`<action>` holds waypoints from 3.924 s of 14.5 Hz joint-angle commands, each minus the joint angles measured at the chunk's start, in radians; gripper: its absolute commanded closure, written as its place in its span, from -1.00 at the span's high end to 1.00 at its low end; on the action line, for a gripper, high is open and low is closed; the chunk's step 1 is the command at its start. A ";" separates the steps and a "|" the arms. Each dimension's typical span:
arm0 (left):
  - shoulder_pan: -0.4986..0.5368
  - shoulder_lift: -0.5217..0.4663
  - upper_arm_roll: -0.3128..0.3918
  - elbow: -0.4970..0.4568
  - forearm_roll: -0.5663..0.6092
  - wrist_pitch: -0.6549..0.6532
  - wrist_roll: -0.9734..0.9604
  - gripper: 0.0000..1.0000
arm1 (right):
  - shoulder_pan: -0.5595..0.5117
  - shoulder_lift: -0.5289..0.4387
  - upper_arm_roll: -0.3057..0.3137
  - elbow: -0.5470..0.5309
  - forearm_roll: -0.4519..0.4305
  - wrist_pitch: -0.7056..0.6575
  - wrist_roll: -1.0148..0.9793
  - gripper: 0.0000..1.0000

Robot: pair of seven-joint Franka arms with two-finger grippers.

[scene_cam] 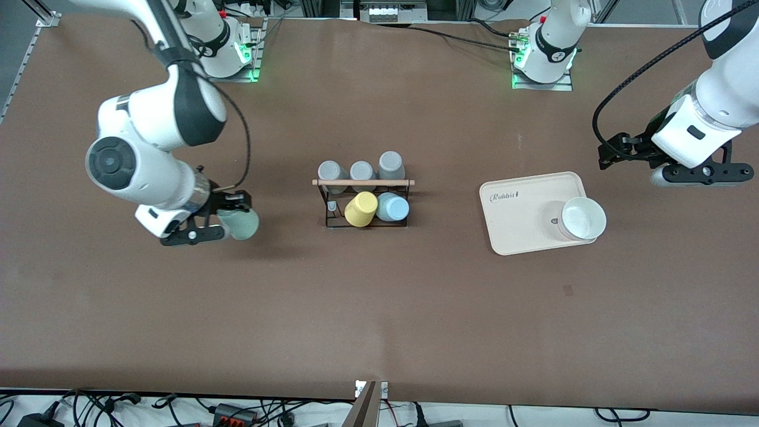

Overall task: Hang scattered cups on rack with three cups
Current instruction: 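Carry the teal cup with the right gripper over to the rack, then hang the teal cup on a rack hook and open the right gripper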

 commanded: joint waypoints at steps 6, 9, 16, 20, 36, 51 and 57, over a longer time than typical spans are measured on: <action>0.016 -0.008 0.009 0.004 -0.021 -0.036 0.106 1.00 | 0.196 0.098 -0.007 0.177 0.008 -0.024 0.368 -0.59; 0.018 -0.008 0.009 0.006 -0.031 -0.028 0.106 1.00 | 0.227 0.115 -0.007 0.185 0.011 -0.023 0.413 -0.58; 0.018 -0.008 0.009 0.006 -0.039 -0.028 0.106 1.00 | 0.261 0.135 -0.007 0.184 0.036 -0.030 0.410 -0.58; 0.016 -0.006 0.003 0.006 -0.039 -0.028 0.106 1.00 | 0.261 0.138 -0.007 0.184 0.084 -0.030 0.413 -0.58; 0.016 0.008 0.001 0.032 -0.044 -0.028 0.123 1.00 | 0.275 0.251 -0.007 0.187 0.082 0.052 0.416 -0.58; 0.018 0.006 0.004 0.030 -0.034 -0.028 0.134 1.00 | 0.250 0.255 -0.027 0.329 0.079 -0.036 0.444 1.00; 0.018 0.006 0.007 0.030 -0.034 -0.030 0.134 1.00 | 0.105 0.202 -0.033 0.443 0.071 -0.159 0.405 1.00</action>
